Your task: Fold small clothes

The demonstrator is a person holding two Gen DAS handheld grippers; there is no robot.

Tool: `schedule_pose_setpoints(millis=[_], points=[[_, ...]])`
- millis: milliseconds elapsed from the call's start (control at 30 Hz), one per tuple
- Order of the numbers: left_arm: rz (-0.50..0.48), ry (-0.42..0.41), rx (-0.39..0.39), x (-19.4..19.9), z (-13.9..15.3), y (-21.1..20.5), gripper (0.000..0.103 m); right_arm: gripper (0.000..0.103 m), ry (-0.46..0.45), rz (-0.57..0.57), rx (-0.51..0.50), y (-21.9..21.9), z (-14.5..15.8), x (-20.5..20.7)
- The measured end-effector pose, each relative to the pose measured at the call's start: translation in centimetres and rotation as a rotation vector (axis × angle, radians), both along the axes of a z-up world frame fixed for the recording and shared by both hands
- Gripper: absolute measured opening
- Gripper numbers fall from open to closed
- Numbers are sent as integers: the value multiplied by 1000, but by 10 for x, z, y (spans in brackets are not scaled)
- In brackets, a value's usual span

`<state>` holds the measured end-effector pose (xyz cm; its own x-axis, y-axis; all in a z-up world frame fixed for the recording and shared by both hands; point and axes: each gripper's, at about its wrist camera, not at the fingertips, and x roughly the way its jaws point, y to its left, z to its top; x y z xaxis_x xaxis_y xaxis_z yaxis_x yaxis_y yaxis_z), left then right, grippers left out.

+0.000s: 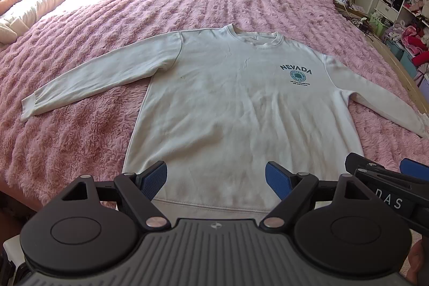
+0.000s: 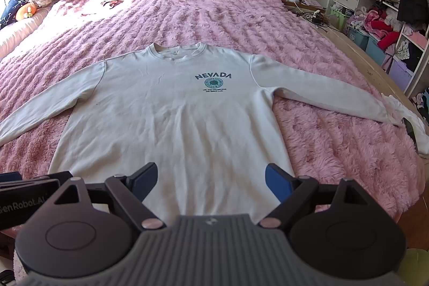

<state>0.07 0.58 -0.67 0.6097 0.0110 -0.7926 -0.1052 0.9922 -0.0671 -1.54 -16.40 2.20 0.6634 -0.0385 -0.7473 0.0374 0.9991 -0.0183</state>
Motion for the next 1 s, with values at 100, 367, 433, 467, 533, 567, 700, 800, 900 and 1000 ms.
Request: schedule_pose_setpoints(millis=[100,367,433,467,533,567,700,800,900,1000], points=[[0,0,-2,0,0,0,97,83,-1,1,1,-1,0,0],[0,1,-2,0,0,-1,97,83,-1,0,0,-1,0,0],[0,1,-4,0,0,-1,97,83,-1,0,2,-1,0,0],[1,1,-1,0,0,-2,97,83,-2,1,2,-1,0,0],[1,-1,3,0,0,-5,97,83,-2,3,3,-1,0,0],[2,1,2,0,0,-5,97,83,-2,3,3,-1,0,0],[1,1,2,0,-1,-6,97,83,-2,3,3,-1,0,0],[-2,1,-5,0,0,-6,97,83,-2,2,3,-1,0,0],[-1,2,-5,-1,1,-7,97,83,-3,3,2,-1,0,0],[0,6,-5,-1,1,-7,97,83,-3,3,3,-1,1,0]])
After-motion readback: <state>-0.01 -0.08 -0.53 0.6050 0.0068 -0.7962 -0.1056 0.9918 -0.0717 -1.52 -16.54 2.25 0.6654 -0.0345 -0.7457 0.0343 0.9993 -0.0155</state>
